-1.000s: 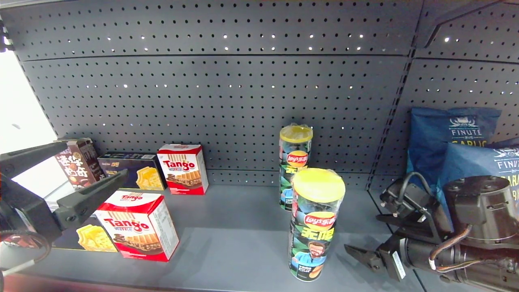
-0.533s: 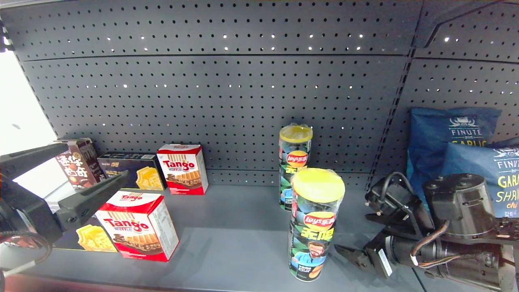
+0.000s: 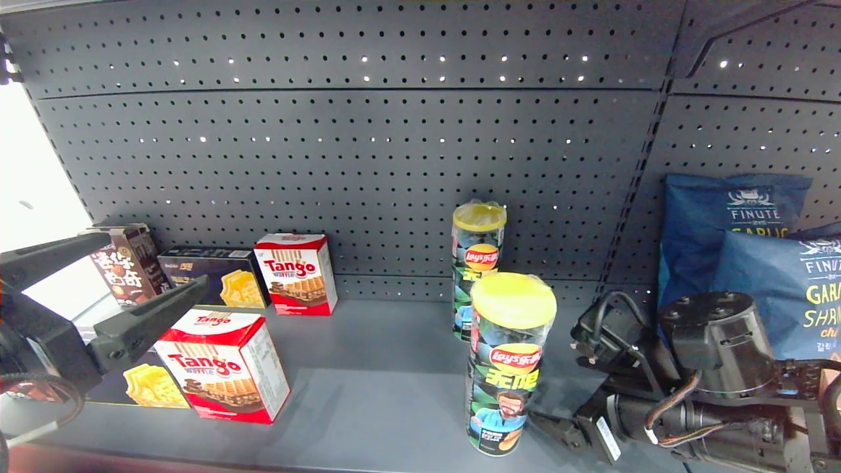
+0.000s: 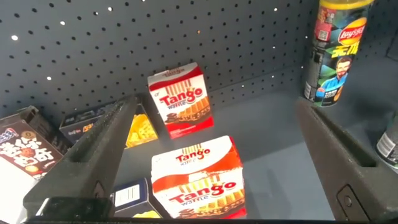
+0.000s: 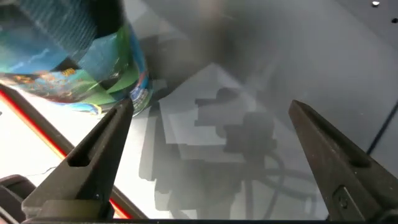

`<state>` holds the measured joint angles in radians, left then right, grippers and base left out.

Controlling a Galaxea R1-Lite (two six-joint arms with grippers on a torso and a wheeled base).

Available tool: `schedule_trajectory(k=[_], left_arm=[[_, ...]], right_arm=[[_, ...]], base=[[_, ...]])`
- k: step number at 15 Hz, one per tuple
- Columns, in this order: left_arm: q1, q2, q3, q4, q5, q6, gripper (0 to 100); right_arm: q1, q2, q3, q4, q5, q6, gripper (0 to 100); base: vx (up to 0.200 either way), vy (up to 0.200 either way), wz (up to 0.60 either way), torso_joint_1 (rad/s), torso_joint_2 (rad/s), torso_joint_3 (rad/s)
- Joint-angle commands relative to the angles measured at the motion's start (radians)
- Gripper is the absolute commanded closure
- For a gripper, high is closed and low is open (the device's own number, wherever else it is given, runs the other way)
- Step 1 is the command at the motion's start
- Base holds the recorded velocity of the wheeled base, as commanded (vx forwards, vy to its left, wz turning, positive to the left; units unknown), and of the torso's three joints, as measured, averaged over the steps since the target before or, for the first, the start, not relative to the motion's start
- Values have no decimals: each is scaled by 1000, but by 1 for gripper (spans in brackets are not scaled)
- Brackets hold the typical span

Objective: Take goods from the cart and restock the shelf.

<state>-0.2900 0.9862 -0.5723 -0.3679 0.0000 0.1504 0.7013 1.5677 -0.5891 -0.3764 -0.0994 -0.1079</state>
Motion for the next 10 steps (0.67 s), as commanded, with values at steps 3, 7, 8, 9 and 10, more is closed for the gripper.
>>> schedule_trajectory(k=[3, 7, 8, 9, 10], left_arm=[[0, 3, 2, 0, 0, -2, 0], [-1, 3, 0, 0, 0, -2, 0], [-1, 5, 0, 0, -2, -3, 0], [-1, 5, 0, 0, -2, -2, 0], [-1, 5, 0, 0, -2, -2, 0]], right_arm=[[17, 29, -15, -1, 0, -1, 0], [6, 17, -14, -3, 0, 0, 0], [6, 18, -15, -3, 0, 0, 0], [7, 22, -20, -1, 0, 0, 0], [7, 28, -24, -3, 0, 0, 0]], base=[[0, 0, 0, 0, 0, 0], [0, 0, 0, 0, 0, 0], [0, 0, 0, 0, 0, 0], [0, 0, 0, 0, 0, 0], [0, 0, 0, 0, 0, 0]])
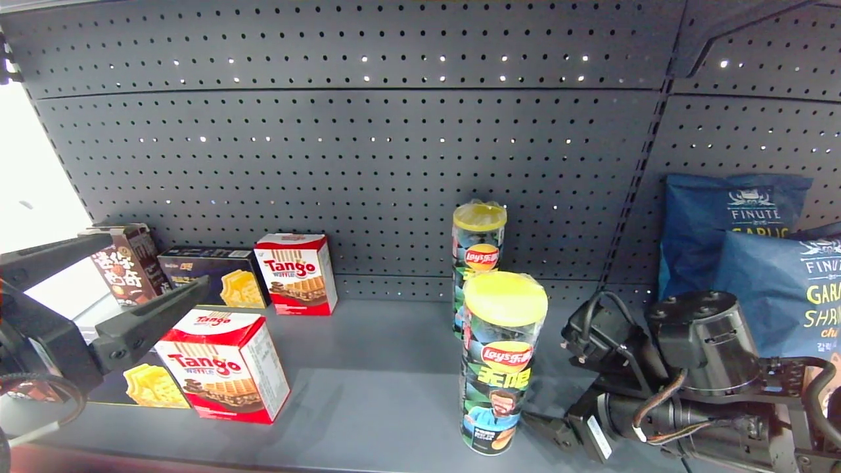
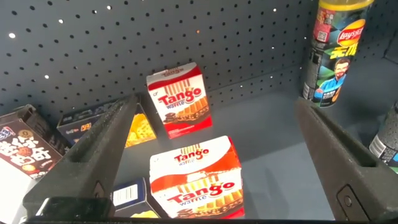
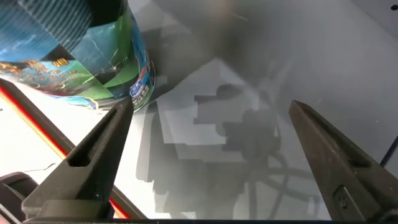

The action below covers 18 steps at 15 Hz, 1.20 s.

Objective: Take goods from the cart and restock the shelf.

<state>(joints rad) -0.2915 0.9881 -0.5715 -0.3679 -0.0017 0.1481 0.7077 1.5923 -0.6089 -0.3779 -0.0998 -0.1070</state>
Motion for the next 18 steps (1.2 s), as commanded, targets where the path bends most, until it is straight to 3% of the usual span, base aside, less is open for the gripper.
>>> schedule_trajectory(k=[1, 11, 14, 18], left_arm=[[0, 3, 1, 0, 2, -1, 0], [0, 3, 2, 0, 0, -1, 0], [2, -6, 7, 0, 2, -24, 0], [-2, 0, 7, 0, 0, -25, 0]], right_arm=[[1, 8, -12, 1, 0, 0, 0], [0, -15, -17, -1, 0, 3, 0], [-36, -137, 18, -1, 0, 3, 0], [-43, -212, 118, 2, -1, -2, 0]], base=[[0, 0, 0, 0, 0, 0], [0, 0, 0, 0, 0, 0], [0, 0, 0, 0, 0, 0], [0, 0, 0, 0, 0, 0]])
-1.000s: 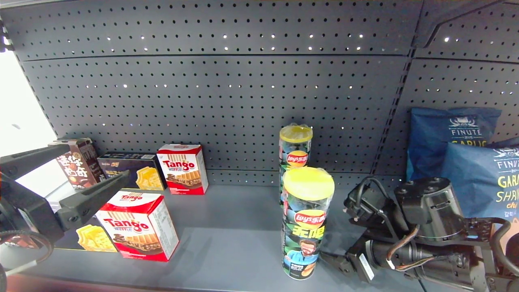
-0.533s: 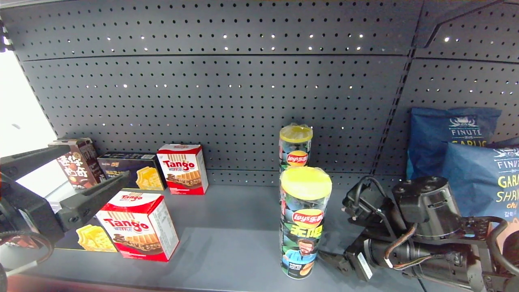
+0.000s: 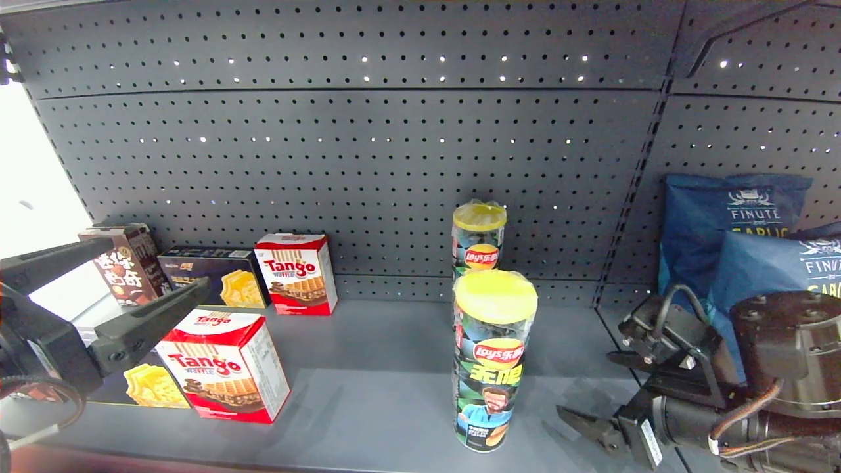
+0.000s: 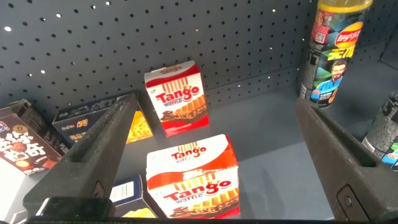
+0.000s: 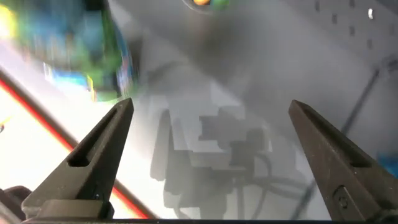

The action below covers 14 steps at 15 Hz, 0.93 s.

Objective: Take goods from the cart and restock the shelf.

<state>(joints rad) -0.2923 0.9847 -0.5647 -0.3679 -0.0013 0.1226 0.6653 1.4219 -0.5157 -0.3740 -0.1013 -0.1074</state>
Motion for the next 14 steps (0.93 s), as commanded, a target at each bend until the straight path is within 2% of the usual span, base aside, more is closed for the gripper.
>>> schedule_trajectory(k=[1, 7, 14], left_arm=[[-1, 2, 2, 0, 0, 0, 0], [1, -1, 2, 1, 1, 0, 0], [1, -1, 3, 0, 1, 0, 0]], right_arm=[[3, -23, 19, -2, 0, -3, 0], [54, 121, -76, -5, 0, -3, 0], [60, 178, -124, -5, 0, -3, 0]], base=[[0, 0, 0, 0, 0, 0], [0, 0, 0, 0, 0, 0], [0, 0, 0, 0, 0, 0]])
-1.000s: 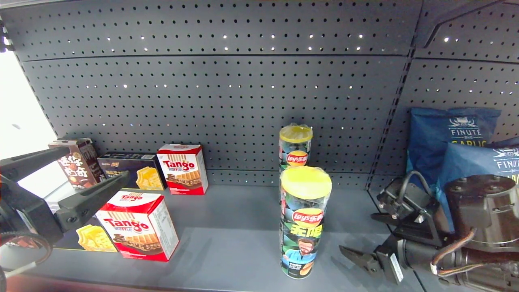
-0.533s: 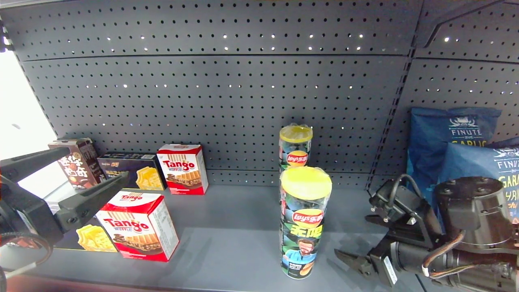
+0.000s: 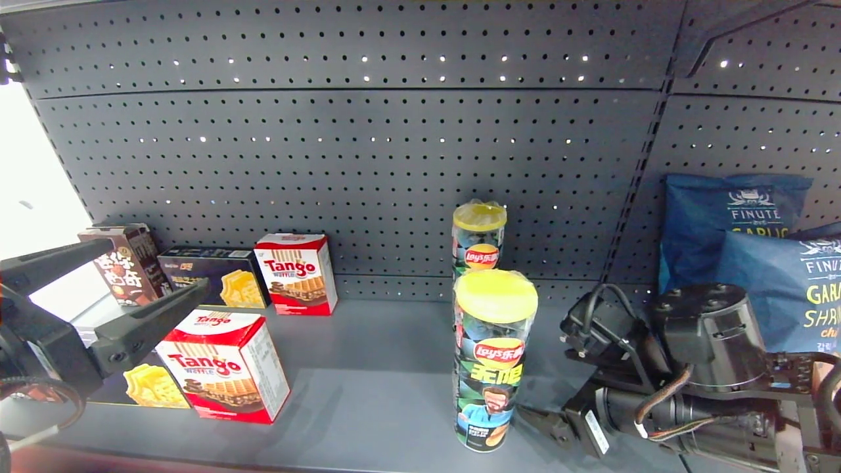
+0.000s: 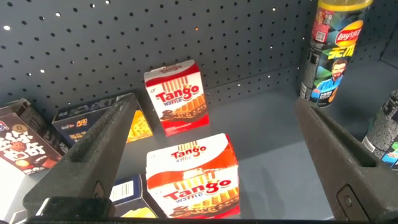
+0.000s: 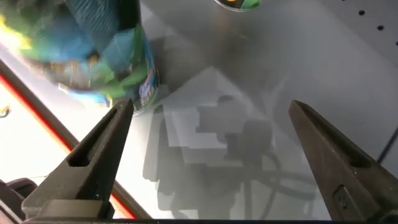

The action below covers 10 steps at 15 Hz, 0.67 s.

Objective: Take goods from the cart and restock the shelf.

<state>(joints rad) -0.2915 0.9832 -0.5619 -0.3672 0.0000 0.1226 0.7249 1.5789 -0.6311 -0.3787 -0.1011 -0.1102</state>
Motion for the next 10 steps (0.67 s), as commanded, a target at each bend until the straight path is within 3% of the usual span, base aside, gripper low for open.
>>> schedule_trajectory(k=[1, 6, 10], left_arm=[[0, 0, 0, 1, 0, 0, 0], [0, 0, 2, 1, 0, 0, 0], [0, -14, 43, -1, -2, -3, 0]], right_arm=[[1, 27, -12, 0, 0, 0, 0], [-1, 18, -12, -2, 0, 1, 0], [-33, -137, -18, -22, -37, 3, 0]], base=[[0, 0, 0, 0, 0, 0], [0, 0, 0, 0, 0, 0], [0, 0, 0, 0, 0, 0]])
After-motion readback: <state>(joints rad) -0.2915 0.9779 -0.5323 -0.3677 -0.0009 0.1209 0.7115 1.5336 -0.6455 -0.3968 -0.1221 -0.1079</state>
